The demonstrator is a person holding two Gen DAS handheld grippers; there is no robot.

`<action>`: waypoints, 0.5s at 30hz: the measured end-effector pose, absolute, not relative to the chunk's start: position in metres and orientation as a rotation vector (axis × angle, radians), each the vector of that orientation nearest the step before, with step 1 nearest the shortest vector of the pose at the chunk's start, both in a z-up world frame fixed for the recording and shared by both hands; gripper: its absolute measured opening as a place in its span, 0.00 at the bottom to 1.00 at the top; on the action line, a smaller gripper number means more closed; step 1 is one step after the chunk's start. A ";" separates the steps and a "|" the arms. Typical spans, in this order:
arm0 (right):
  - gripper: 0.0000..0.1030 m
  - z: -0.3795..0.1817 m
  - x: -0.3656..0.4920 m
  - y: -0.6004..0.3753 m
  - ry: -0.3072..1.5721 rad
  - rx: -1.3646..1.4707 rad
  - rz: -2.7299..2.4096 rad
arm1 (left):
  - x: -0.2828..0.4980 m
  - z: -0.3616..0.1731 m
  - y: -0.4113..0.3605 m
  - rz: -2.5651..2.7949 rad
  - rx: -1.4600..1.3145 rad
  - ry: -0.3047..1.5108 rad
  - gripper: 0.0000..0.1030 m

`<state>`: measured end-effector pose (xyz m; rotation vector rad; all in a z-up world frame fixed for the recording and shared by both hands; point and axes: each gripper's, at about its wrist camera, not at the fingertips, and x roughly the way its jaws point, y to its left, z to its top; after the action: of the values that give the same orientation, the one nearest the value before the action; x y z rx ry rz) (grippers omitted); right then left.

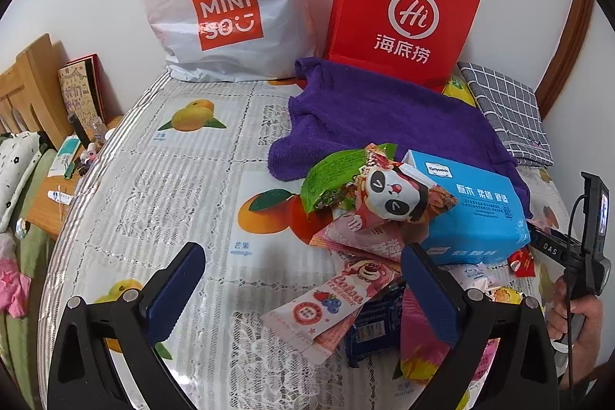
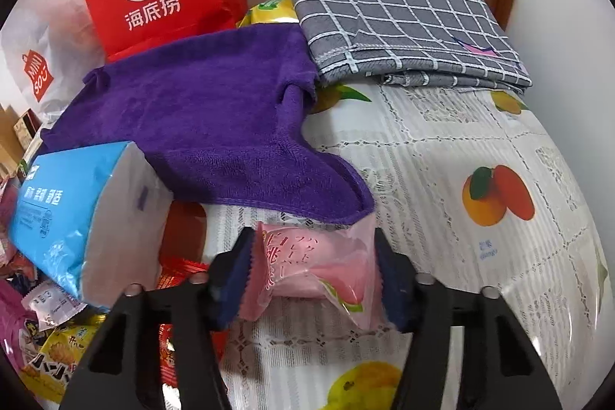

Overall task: Organize snacks
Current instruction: 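Reach the right gripper to the pink wrapped candy and close on it, then lift the pink candy with the right gripper while the left gripper grasps the pink chip bag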

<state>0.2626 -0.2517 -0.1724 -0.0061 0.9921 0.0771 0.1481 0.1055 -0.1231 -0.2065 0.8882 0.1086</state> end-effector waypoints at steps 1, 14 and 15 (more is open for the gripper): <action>0.47 -0.171 0.262 -0.253 0.995 0.007 0.082 | 0.147 -0.123 0.107 0.111 -0.208 0.888 0.99; 0.44 -0.131 0.213 -0.267 0.913 0.101 0.108 | 0.123 -0.119 0.125 0.088 -0.236 0.868 0.99; 0.44 -0.130 0.208 -0.266 0.910 0.092 0.109 | 0.122 -0.120 0.125 0.084 -0.238 0.870 0.99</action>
<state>0.2076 -0.2655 -0.1298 0.0916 0.9104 0.1093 0.1218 0.1250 -0.1196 -0.2380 0.8704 0.0845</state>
